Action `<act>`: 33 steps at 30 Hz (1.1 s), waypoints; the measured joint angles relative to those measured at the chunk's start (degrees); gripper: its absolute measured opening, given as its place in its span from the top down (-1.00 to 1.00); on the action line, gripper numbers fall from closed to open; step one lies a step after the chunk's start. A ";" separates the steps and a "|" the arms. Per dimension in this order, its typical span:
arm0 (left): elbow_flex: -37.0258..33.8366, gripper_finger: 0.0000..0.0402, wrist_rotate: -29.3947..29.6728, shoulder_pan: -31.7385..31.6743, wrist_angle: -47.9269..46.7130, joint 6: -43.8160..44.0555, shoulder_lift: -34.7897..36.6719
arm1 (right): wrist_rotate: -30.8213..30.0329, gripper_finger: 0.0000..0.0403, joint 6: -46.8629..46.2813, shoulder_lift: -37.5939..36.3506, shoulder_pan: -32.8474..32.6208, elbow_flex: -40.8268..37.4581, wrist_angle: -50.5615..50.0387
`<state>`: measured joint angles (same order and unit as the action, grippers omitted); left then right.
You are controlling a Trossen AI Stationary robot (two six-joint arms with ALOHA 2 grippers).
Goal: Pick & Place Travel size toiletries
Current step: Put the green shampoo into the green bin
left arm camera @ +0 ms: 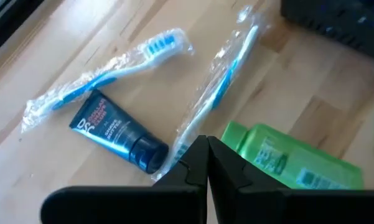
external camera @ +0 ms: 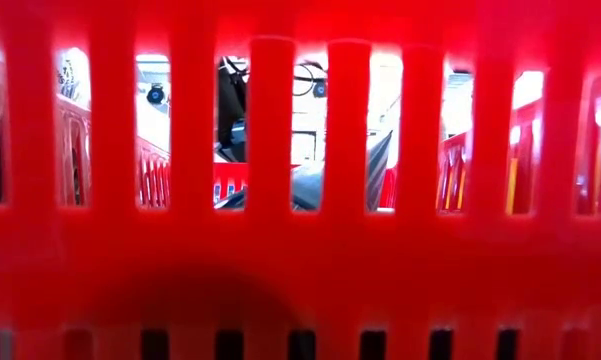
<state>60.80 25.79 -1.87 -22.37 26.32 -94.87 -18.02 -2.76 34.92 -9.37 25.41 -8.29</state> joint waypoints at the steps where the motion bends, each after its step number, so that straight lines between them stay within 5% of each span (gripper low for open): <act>1: 0.00 1.00 -0.61 0.00 0.44 0.05 0.04 | -0.02 0.98 0.01 0.02 0.02 0.00 -0.06; 9: 0.00 0.90 -4.44 0.00 3.56 2.80 0.07 | 0.00 0.98 0.00 0.01 0.00 0.00 -0.37; 23: 0.00 -0.06 -4.49 0.00 3.33 15.76 0.07 | 0.00 0.98 0.00 0.01 0.02 0.00 -0.48; 33: 0.00 -0.57 -10.09 0.02 2.41 21.83 0.07 | 0.03 0.98 0.00 0.02 0.01 0.00 -0.52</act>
<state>60.80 15.70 -1.85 -19.96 48.15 -94.80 -17.99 -2.76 34.94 -9.35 25.41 -8.82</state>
